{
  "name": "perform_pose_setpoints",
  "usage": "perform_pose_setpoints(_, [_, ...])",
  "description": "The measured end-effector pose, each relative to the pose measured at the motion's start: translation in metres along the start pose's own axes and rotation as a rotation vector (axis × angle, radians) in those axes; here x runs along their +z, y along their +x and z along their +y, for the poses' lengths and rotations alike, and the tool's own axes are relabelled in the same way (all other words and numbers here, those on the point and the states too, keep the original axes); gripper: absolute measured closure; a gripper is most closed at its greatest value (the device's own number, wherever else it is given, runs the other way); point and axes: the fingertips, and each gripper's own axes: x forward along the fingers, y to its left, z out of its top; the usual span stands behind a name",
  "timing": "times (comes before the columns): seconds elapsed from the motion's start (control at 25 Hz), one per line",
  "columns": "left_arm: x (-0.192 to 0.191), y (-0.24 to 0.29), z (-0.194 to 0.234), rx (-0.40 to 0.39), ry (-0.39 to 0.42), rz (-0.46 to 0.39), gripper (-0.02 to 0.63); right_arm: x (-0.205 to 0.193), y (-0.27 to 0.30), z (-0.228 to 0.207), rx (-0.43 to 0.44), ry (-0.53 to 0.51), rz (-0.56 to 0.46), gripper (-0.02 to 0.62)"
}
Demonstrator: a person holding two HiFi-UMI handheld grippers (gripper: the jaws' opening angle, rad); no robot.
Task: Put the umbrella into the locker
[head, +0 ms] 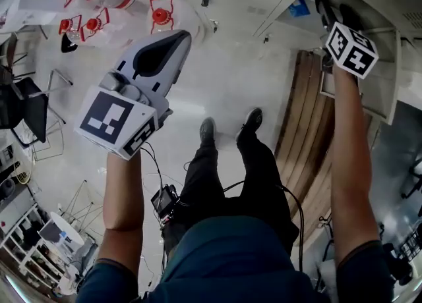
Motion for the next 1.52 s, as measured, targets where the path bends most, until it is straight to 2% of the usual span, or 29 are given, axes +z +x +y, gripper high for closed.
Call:
perform_pose_setpoints(0.12, [0.014, -0.024, -0.002, -0.008, 0.008, -0.013, 0.588, 0.018, -0.035, 0.013, 0.011, 0.038, -0.005, 0.358])
perform_pose_setpoints(0.32, [0.043, -0.067, -0.014, -0.022, 0.031, -0.044, 0.588, 0.044, -0.105, 0.045, 0.067, 0.027, 0.006, 0.459])
perform_pose_setpoints(0.48, [0.069, -0.105, -0.024, -0.034, 0.055, -0.072, 0.588, 0.061, -0.169, 0.078, 0.135, 0.003, 0.006, 0.493])
perform_pose_setpoints(0.6, [0.087, -0.138, -0.031, -0.039, 0.074, -0.087, 0.588, 0.081, -0.222, 0.098, 0.152, 0.02, -0.016, 0.508])
perform_pose_setpoints(0.88, [0.124, -0.211, -0.052, -0.035, 0.123, -0.126, 0.588, 0.145, -0.339, 0.144, 0.197, 0.074, -0.138, 0.531])
perform_pose_setpoints(1.08, [0.156, -0.252, -0.075, -0.064, 0.168, -0.204, 0.588, 0.189, -0.416, 0.166, 0.221, 0.079, -0.249, 0.541])
perform_pose_setpoints(1.32, [0.182, -0.295, -0.103, -0.088, 0.211, -0.26, 0.588, 0.212, -0.495, 0.203, 0.306, 0.091, -0.25, 0.558])
perform_pose_setpoints(1.52, [0.198, -0.33, -0.122, -0.092, 0.226, -0.305, 0.588, 0.222, -0.547, 0.217, 0.302, 0.064, -0.271, 0.558])
